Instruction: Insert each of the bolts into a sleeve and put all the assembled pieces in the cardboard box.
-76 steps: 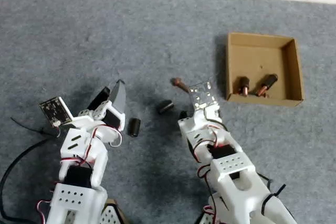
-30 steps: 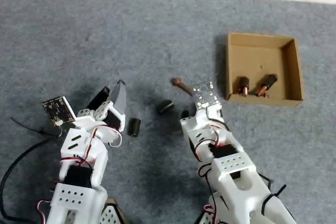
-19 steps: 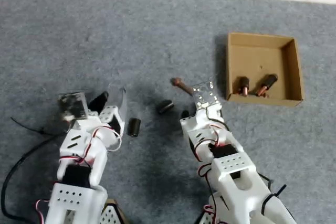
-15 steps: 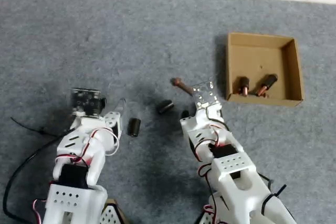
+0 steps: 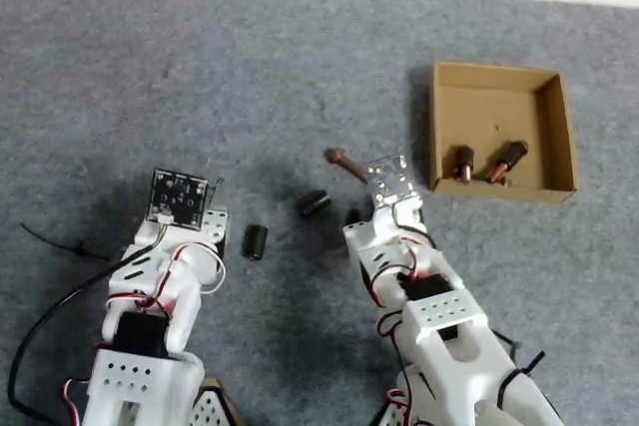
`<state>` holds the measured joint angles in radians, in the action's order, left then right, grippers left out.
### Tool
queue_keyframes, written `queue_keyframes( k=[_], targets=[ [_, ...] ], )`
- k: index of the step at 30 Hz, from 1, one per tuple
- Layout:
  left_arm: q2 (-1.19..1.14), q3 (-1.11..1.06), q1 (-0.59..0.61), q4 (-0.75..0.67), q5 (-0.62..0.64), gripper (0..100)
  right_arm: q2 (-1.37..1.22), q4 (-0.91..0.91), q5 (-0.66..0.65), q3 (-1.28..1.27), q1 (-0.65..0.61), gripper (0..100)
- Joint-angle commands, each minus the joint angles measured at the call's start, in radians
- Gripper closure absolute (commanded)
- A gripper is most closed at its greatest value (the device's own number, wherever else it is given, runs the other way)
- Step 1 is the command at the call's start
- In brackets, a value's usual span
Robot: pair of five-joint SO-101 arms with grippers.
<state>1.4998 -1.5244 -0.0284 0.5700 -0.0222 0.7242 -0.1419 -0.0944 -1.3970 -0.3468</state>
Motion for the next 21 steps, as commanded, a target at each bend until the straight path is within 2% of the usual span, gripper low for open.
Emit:
queue_keyframes(
  k=[1, 3, 8, 12, 21],
  targets=[
    [0.002, 0.008, 0.019, -0.02, -0.018, 91, 0.028, 0.016, -0.011, 0.01, 0.039, 72.9],
    [0.002, 0.007, 0.022, -0.02, -0.018, 93, 0.028, 0.016, -0.008, 0.012, 0.054, 76.2],
    [0.002, 0.007, 0.087, -0.023, -0.015, 96, 0.028, 0.021, -0.011, 0.012, 0.054, 98.5],
    [0.002, -0.004, 0.128, -0.057, -0.014, 98, 0.031, 0.022, -0.008, 0.012, 0.058, 99.4],
    [0.002, -0.013, 0.136, -0.057, -0.014, 99, 0.038, 0.018, -0.008, 0.012, 0.059, 99.4]
  ],
)
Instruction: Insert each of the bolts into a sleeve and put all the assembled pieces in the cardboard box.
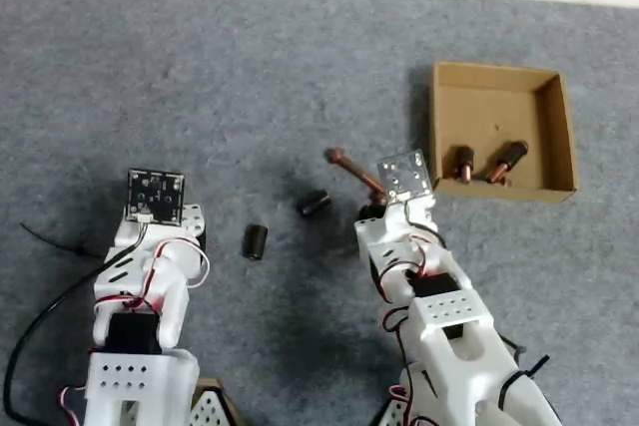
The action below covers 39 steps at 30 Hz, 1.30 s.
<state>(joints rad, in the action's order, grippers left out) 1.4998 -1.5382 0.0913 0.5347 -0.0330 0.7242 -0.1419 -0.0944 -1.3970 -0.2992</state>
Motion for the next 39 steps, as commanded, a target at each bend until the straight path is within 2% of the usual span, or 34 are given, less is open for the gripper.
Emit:
queue_keyframes(
  k=[1, 8, 11, 14, 19, 24, 29, 31, 39],
  targets=[
    [0.002, 0.001, 0.022, -0.021, -0.003, 99, 0.038, 0.018, -0.008, 0.012, 0.012, 99.4],
    [0.002, -0.002, 0.03, -0.034, -0.003, 99, 0.028, 0.013, -0.011, 0.013, 0.012, 97.4],
    [0.002, -0.022, 0.03, -0.072, -0.003, 99, 0.027, -0.074, -0.009, 0.045, 0.007, 93.1],
    [0.002, -0.028, 0.03, -0.098, -0.003, 99, -0.005, -0.211, 0.012, 0.197, -0.022, 94.0],
    [0.002, -0.028, 0.03, -0.098, -0.003, 99, -0.213, -0.41, 0.13, 0.532, -0.104, 96.5],
    [0.002, -0.028, 0.03, -0.098, -0.003, 99, -0.46, -0.414, 0.232, 0.725, -0.24, 96.4],
    [0.002, -0.028, 0.03, -0.1, -0.003, 99, -0.607, -0.417, 0.45, 0.783, -0.349, 96.4],
    [0.002, -0.028, 0.028, -0.1, -0.003, 99, -0.618, -0.418, 0.47, 0.782, -0.357, 96.4],
    [0.002, -0.03, 0.024, -0.1, -0.005, 99, -0.625, -0.418, 0.476, 0.776, -0.259, 96.4]
  ],
)
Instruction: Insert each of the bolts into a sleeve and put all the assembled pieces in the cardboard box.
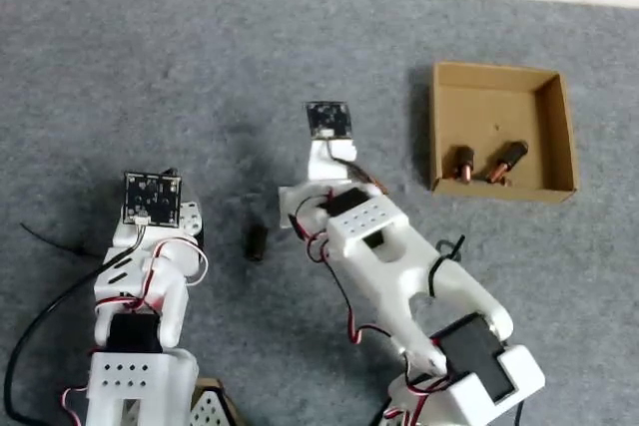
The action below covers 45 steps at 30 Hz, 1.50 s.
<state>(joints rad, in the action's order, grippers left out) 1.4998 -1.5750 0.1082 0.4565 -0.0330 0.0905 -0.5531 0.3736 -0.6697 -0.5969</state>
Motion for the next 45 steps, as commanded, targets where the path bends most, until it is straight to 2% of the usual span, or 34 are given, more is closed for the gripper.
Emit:
queue_keyframes(
  k=[1, 16, 20, 26, 36, 39, 45],
  targets=[
    [0.002, 0.007, 0.007, -0.021, -0.005, 99, 0.008, -0.007, 0.008, 0.048, 0.045, 96.4],
    [0.002, 0.007, 0.007, -0.02, -0.006, 99, 0.005, -0.005, 0.011, 0.048, 0.048, 96.4],
    [0.002, 0.007, 0.007, -0.021, -0.006, 99, 0.005, -0.007, 0.087, 0.051, 0.05, 96.2],
    [0.002, 0.007, 0.005, -0.021, -0.006, 99, 0.007, -0.007, 0.092, 0.048, 0.045, 86.5],
    [0.002, 0.007, 0.005, -0.021, -0.008, 99, 0.007, -0.105, 0.112, 0.047, -0.033, 86.4],
    [0.004, 0.007, 0.005, -0.021, -0.008, 99, 0.007, -0.104, 0.183, 0.056, -0.008, 86.1],
    [0.004, 0.007, -0.025, -0.021, -0.009, 99, 0.005, -0.102, 0.199, 0.056, 0.048, 86.1]
  ],
)
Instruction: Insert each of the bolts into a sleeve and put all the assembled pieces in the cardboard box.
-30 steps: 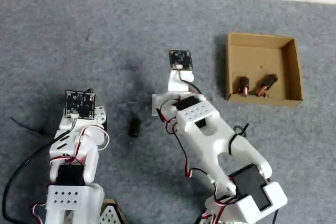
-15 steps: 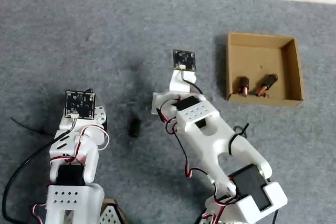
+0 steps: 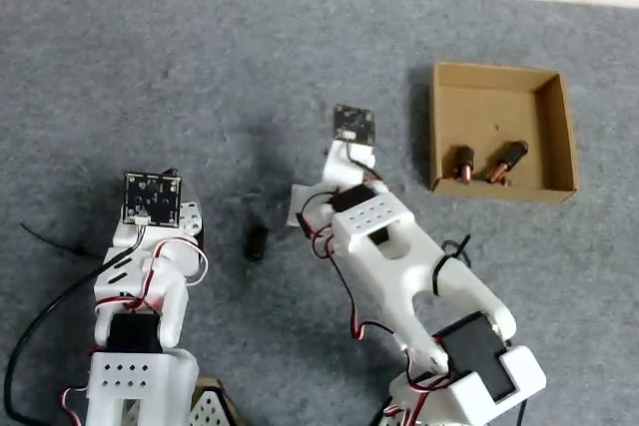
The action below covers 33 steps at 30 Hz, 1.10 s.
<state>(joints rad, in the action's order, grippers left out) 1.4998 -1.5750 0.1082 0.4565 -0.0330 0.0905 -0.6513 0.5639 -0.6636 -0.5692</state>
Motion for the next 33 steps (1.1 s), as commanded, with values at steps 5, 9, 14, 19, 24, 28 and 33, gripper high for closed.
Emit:
queue_keyframes(
  k=[5, 9, 14, 19, 24, 28, 33],
  targets=[
    [0.004, 0.007, -0.027, -0.021, -0.009, 99, -0.071, -0.004, 0.009, 0.099, 0.022, 86.0],
    [0.004, 0.005, -0.027, -0.021, -0.009, 99, -0.205, -0.008, 0.009, 0.185, 0.022, 86.0],
    [0.004, 0.005, -0.027, -0.021, -0.009, 99, -0.285, -0.079, 0.009, 0.285, 0.024, 86.0],
    [0.004, 0.005, -0.027, -0.021, -0.009, 99, -0.315, -0.091, 0.009, 0.3, 0.025, 86.0],
    [0.004, 0.005, -0.027, -0.021, -0.009, 99, -0.338, -0.094, 0.009, 0.298, 0.045, 86.3],
    [0.004, 0.005, -0.027, -0.021, -0.009, 99, -0.338, -0.094, 0.003, 0.298, 0.073, 86.4],
    [0.004, 0.005, -0.027, -0.021, -0.009, 99, -0.338, -0.094, -0.083, 0.303, 0.11, 86.4]
  ],
)
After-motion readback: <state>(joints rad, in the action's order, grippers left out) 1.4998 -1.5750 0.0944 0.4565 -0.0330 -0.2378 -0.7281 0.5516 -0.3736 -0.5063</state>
